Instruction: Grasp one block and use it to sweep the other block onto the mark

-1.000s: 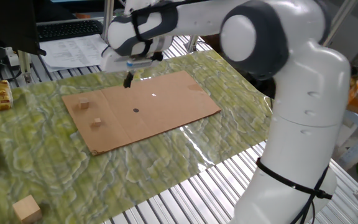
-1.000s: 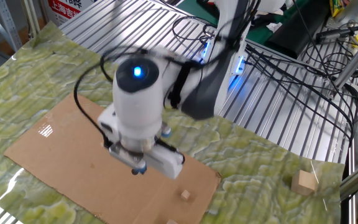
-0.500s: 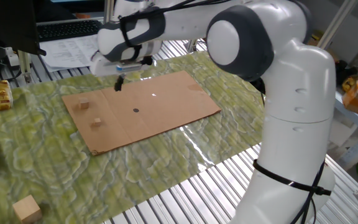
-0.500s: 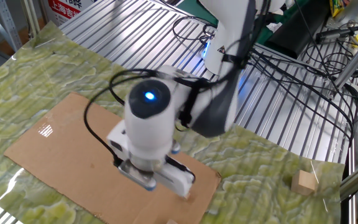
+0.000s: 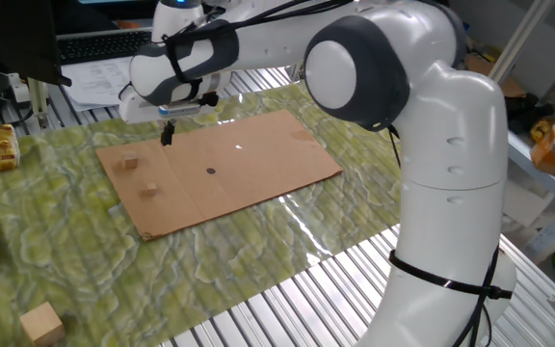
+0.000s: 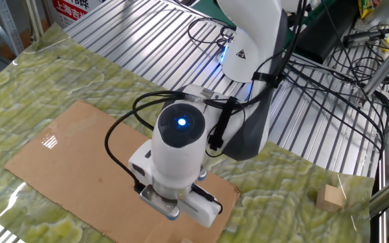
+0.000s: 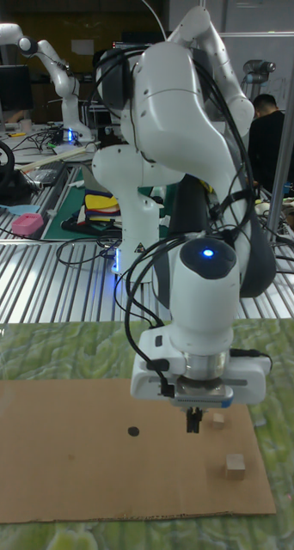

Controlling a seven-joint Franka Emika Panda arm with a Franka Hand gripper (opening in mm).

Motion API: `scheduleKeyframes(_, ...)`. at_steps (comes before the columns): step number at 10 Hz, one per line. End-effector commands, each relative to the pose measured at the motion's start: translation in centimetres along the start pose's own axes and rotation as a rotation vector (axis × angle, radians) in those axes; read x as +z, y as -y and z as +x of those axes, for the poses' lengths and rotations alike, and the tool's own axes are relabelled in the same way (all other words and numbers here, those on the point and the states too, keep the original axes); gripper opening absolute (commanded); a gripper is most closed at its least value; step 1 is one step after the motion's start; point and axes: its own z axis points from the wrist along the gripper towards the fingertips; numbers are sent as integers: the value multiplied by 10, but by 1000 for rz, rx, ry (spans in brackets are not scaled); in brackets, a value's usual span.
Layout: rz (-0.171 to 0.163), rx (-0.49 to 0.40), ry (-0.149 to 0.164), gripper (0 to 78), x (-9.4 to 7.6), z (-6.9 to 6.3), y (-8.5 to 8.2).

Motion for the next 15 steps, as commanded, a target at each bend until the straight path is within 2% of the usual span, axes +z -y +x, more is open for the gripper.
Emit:
scheduleKeyframes(1,35,-14,1,0,-1,-1,0)
scheduleKeyframes(3,28,-67,-36,0,-1,-1,0)
scheduleKeyframes(6,27,-70,-29,0,-1,-1,0)
scheduleKeyframes(7,19,-65,-22,0,6,-16,-9)
scheduleKeyframes(9,20,-44,-22,0,7,-23,-16)
scheduleKeyframes(13,15,-37,-15,0,16,-24,-23)
scheduleKeyframes(15,0,-26,-14,0,18,-23,-28)
